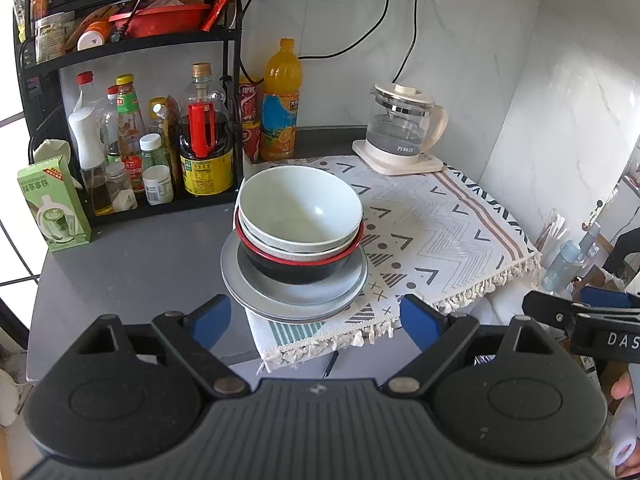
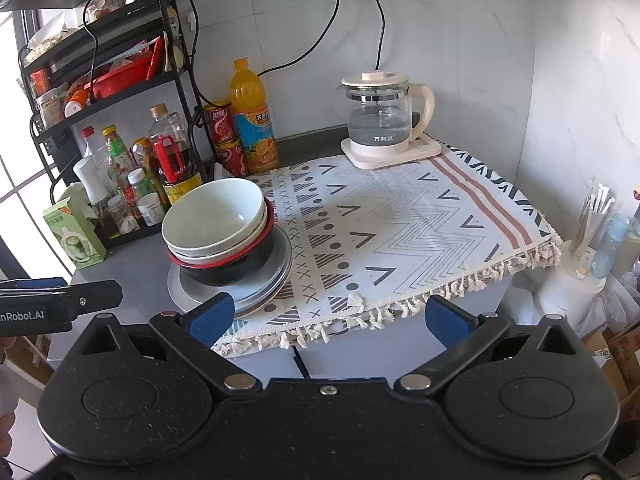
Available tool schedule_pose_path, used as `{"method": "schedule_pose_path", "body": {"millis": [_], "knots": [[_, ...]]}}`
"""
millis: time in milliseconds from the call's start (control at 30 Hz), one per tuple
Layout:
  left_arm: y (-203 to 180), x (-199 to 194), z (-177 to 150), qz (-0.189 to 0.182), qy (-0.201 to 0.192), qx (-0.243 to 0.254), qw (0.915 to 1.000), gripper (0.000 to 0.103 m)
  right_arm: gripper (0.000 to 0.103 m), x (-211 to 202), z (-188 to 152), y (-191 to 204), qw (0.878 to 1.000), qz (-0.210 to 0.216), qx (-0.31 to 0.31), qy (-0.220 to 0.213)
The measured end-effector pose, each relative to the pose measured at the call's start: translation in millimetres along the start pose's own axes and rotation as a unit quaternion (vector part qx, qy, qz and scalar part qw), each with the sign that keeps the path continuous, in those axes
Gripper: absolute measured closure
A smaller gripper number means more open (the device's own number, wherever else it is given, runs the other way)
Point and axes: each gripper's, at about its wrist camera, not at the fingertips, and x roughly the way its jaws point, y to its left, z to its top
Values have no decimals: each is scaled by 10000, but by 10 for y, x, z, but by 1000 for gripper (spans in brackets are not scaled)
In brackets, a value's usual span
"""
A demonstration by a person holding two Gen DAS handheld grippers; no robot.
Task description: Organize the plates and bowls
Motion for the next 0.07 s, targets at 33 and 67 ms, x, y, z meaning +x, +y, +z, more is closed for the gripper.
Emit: {"method": "schedule_pose_path", "body": {"millis": [33,67], "knots": [[-5,-4,6,-4,0,17,10000,13,0,10,6,1,10000,5,16,19],[-8,-6,11,0,4,34,10000,13,0,18,12,2,10000,20,42,42]]}}
